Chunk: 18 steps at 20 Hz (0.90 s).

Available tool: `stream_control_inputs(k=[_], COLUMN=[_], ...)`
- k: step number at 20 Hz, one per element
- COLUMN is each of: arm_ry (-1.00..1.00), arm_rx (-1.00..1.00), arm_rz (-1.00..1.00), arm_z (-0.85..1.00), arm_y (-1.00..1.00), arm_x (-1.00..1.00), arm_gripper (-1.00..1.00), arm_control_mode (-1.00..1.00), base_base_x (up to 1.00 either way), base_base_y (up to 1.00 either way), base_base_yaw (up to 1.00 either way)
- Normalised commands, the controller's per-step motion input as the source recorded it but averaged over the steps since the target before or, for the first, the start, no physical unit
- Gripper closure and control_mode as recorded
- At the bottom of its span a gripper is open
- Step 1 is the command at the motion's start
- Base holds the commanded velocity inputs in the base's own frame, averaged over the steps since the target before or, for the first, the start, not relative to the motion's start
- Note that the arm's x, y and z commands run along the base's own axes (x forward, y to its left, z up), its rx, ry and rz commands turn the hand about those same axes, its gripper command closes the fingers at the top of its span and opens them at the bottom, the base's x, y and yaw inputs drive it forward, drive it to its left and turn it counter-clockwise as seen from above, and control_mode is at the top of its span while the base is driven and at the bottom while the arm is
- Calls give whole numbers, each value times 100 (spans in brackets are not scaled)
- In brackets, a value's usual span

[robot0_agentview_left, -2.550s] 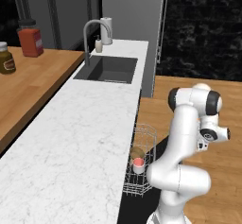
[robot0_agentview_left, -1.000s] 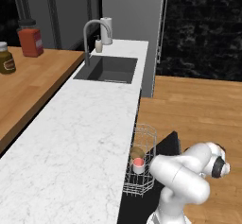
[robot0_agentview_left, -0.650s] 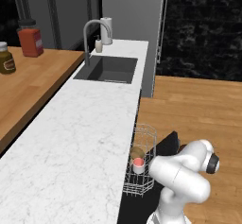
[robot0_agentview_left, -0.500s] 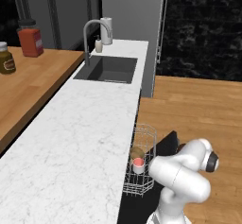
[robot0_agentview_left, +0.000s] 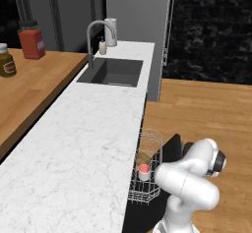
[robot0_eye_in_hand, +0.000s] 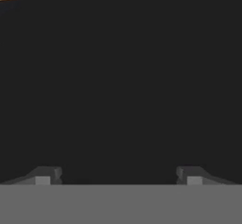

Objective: Pick up the cup and bowl from the counter, place them in the dishwasher, and close the dishwasher door.

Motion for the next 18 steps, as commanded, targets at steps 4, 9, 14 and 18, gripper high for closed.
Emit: stream_control_inputs(k=[4, 9, 14, 18], arm_ry=[7, 6, 6, 7], arm_rx=[17, 13, 9, 7], arm_rz=[4, 1, 0, 0], arm_z=[45, 37, 31, 24], arm_y=[100, 100, 100, 100], arm_x=[0, 2, 12, 18], arm_gripper=[-100, -100, -100, -100], arm_control_mode=[-100, -100, -100, -100], base_base_x=[0, 0, 0, 0], base_base_y=[0, 0, 0, 0], base_base_yaw=[0, 0, 0, 0])
